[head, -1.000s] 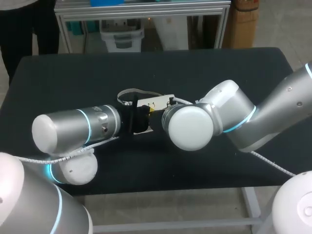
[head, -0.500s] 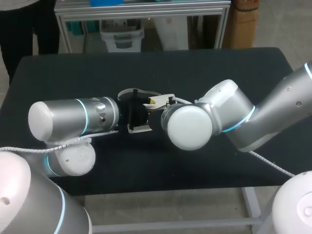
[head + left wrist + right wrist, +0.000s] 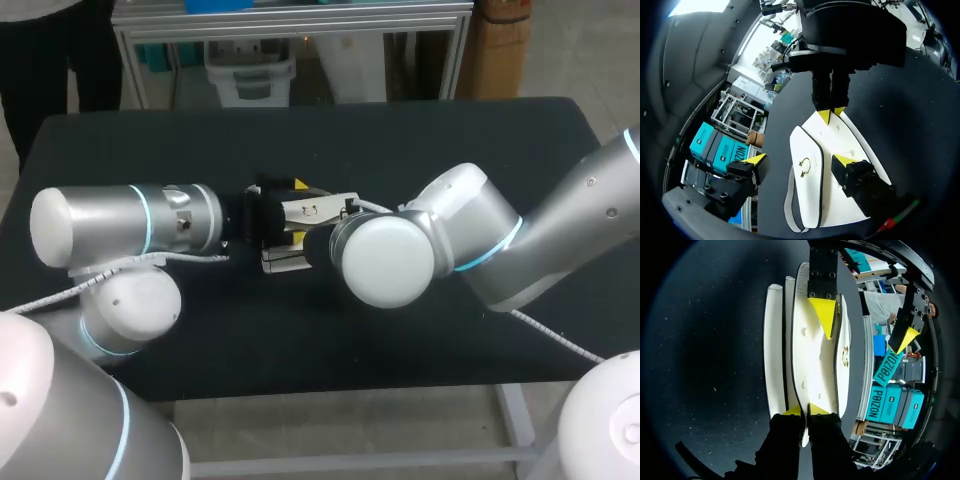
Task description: Pick up the bag, open it, inspect its contents, close it, and place it on the opposite side
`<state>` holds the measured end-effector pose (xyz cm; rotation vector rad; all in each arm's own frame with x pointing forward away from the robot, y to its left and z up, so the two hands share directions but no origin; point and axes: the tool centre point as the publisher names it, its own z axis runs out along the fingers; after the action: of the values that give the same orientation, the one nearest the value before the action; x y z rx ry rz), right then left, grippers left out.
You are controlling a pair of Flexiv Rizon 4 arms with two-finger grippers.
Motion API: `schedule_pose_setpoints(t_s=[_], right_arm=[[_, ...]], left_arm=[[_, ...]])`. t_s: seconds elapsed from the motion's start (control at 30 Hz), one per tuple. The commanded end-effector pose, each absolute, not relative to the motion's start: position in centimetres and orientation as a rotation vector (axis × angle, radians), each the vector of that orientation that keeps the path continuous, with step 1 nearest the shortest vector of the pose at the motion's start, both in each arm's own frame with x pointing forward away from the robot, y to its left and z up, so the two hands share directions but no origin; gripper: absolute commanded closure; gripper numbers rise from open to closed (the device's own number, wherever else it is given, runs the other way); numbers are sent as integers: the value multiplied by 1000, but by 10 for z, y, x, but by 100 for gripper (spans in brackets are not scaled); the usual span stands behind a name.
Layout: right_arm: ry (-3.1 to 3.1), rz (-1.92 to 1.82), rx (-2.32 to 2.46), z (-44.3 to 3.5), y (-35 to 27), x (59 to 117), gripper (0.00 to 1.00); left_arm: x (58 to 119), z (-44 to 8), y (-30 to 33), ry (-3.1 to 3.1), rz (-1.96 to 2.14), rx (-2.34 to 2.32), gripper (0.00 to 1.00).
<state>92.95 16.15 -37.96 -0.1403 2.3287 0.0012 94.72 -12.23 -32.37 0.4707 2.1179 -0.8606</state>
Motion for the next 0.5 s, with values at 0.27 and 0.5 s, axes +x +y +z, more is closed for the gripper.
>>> schedule_pose_setpoints(t_s=[0.27, 0.5], right_arm=[[2326, -4, -138, -382, 163, 930, 100], [2326, -4, -138, -382, 163, 930, 100]], left_arm=[[950, -288, -88, 2160, -1202, 530, 2], [960, -282, -82, 2322, -1233, 414, 0]])
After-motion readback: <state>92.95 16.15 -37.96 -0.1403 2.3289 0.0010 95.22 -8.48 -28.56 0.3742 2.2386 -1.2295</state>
